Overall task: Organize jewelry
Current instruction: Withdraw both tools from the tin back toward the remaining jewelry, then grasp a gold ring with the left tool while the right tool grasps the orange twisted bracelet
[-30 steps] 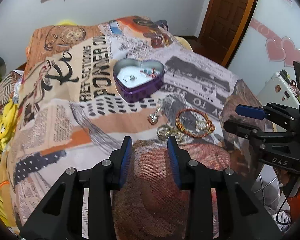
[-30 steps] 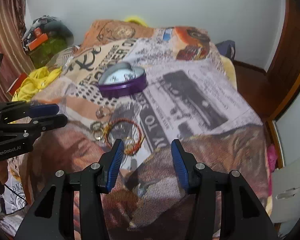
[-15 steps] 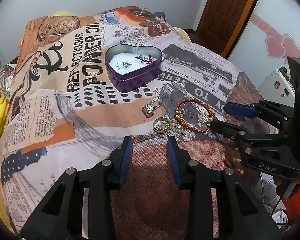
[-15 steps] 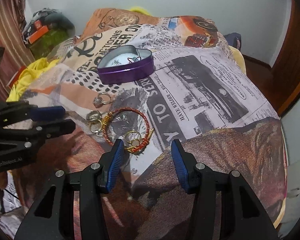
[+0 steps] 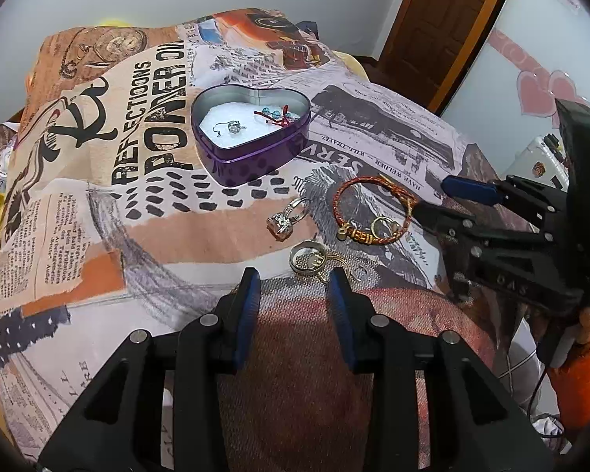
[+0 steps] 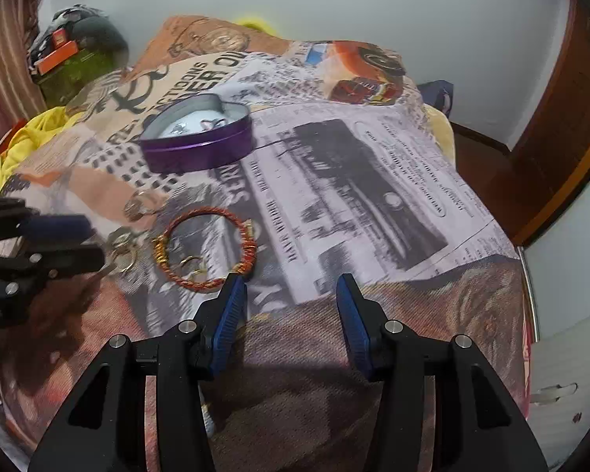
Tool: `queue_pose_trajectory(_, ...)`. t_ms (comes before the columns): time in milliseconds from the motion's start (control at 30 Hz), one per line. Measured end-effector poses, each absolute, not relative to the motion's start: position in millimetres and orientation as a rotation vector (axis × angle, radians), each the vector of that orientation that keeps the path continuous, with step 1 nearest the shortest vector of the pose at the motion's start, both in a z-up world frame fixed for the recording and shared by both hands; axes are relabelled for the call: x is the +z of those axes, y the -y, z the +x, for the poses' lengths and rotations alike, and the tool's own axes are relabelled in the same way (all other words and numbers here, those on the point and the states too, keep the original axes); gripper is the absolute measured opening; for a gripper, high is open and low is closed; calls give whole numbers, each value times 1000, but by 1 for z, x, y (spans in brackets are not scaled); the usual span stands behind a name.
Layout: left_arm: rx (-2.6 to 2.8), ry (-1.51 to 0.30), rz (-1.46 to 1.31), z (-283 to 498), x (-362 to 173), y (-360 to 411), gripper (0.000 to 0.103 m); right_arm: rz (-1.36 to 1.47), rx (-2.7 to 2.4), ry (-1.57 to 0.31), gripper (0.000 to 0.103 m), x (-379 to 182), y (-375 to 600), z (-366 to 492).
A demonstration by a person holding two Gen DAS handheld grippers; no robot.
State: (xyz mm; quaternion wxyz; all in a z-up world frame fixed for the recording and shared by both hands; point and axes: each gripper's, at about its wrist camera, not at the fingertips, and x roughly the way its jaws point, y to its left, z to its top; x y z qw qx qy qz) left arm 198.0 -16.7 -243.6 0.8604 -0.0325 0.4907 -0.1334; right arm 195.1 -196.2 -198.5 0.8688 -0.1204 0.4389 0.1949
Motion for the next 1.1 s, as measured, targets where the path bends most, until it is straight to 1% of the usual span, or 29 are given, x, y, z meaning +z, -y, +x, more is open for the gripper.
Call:
queue_pose_trajectory(233,-288,-1031,-103,205,-245,17,36,-159,469,-918,45,-190,198,196)
queue_pose_trajectory(633,-296,-1026,-91,214,-250,26,35,-137,486,-908,44,-199,187,204)
queue_pose_trajectory(700,-293,-1026,-93,214,-251,26,30,-157,488,-906,37,-202,183,202)
queue_pose_trajectory(800,-297,-1027,-106,215,-251,24,27,-186,485,-897,29,-205,179,203)
queue_pose_trajectory(833,-301,-1028,-112,215,-251,24,27,-199,487,-892,23,-205,178,202)
queue_pose_trajectory(867,-303,-1028,-114,215,-252,23,23,-209,489,-887,12,-206,177,202)
queue_pose_trajectory(900,-304,-1029,-115,215,-252,24,21,-217,492,-885,9,-206,176,202)
queue_pose_trajectory(1100,-295,-1021,-103,213,-249,26,21,-196,493,-881,7,-203,178,202)
